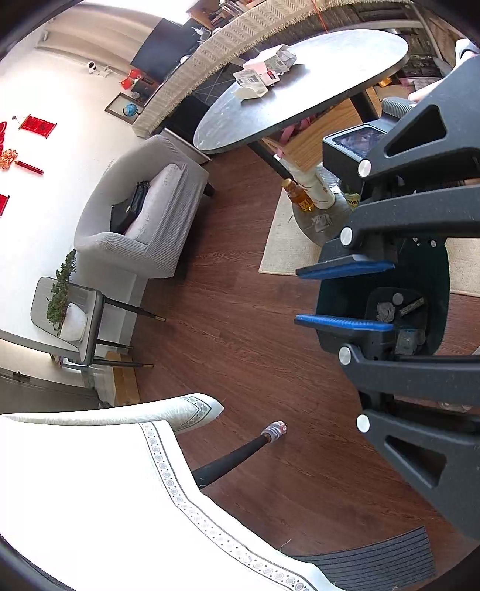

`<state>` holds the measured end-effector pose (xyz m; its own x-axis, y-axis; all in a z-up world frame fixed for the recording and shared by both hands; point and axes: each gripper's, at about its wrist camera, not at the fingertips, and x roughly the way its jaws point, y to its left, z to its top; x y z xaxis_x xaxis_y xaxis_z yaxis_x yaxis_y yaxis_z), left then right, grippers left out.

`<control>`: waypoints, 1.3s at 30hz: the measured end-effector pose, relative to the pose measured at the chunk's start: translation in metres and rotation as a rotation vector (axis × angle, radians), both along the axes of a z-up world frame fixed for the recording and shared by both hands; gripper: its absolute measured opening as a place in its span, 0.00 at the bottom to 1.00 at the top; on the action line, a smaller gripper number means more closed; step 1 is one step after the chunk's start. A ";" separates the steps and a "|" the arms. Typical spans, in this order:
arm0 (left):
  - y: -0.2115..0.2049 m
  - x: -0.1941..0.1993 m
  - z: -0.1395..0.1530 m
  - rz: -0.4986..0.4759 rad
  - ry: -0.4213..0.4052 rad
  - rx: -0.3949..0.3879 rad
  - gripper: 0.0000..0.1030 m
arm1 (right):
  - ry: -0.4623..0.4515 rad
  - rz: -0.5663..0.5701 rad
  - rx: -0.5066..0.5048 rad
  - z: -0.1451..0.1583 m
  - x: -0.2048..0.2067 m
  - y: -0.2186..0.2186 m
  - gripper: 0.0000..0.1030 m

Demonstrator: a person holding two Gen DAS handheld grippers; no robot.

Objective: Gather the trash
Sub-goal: 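Open the left gripper to drop the lid while the right gripper drops the cap, then move both grippers back over the table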

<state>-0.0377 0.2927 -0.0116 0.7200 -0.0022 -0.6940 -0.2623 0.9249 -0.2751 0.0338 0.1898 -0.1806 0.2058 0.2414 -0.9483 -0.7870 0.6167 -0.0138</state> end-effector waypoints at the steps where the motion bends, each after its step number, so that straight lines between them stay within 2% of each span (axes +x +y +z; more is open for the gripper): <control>1: -0.001 0.000 0.003 0.002 -0.010 -0.005 0.21 | -0.002 0.002 0.011 0.003 -0.001 -0.002 0.48; 4: -0.006 0.003 0.010 0.000 -0.031 -0.019 0.20 | -0.010 0.010 0.062 0.018 -0.004 -0.009 0.48; 11: -0.020 0.012 0.027 -0.002 -0.077 -0.010 0.20 | -0.046 0.027 0.221 0.074 -0.014 -0.029 0.48; 14: -0.023 0.014 0.035 0.004 -0.095 -0.002 0.20 | -0.093 0.034 0.272 0.100 -0.018 -0.041 0.44; 19: -0.031 0.019 0.046 0.005 -0.105 0.073 0.20 | -0.161 0.010 0.345 0.136 -0.018 -0.067 0.37; 22: -0.036 0.024 0.047 0.004 -0.106 0.082 0.20 | -0.197 -0.019 0.382 0.154 -0.014 -0.089 0.35; 29: -0.070 0.042 0.047 -0.055 -0.104 0.104 0.23 | -0.245 -0.145 0.419 0.173 0.013 -0.155 0.35; 33: -0.102 0.057 0.045 -0.120 -0.099 0.118 0.30 | -0.273 -0.223 0.411 0.174 0.027 -0.195 0.35; 39: -0.146 0.075 0.041 -0.208 -0.095 0.109 0.35 | -0.301 -0.330 0.412 0.173 0.043 -0.255 0.35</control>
<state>0.0373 0.1469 0.0293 0.7737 -0.0863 -0.6276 -0.0409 0.9818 -0.1853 0.0769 -0.0649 -0.0071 0.5770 0.4540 -0.6789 -0.5520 0.8295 0.0856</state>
